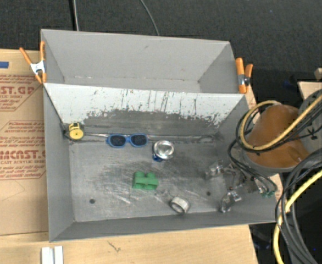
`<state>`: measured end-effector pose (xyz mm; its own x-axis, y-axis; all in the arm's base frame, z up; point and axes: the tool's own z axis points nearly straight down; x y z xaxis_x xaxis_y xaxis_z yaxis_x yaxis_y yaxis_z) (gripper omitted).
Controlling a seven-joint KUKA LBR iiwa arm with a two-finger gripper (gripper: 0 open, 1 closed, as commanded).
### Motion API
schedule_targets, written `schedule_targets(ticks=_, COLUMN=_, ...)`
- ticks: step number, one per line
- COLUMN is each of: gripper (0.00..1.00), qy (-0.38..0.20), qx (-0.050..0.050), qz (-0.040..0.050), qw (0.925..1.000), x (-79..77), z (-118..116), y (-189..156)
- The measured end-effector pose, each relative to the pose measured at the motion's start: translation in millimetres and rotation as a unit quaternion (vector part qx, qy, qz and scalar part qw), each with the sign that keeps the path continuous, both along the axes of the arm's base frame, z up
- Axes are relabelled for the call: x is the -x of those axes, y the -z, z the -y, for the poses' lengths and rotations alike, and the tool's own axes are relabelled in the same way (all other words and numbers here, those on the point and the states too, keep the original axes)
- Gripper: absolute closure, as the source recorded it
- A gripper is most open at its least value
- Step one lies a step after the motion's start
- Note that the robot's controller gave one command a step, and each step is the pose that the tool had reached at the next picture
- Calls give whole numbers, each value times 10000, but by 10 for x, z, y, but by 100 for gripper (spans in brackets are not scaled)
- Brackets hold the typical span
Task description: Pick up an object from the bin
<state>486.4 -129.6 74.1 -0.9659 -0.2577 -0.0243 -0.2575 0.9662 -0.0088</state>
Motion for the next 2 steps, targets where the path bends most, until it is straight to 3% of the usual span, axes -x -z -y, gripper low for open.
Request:
schedule_targets(ticks=1, gripper=0, qy=-128, qx=-5, qz=-62, qw=9999, x=-42, z=-474, y=-7)
schedule_targets(ticks=2, gripper=0, qy=-50, qx=-16, qz=-89, qw=9999, x=-86, z=-1168, y=20)
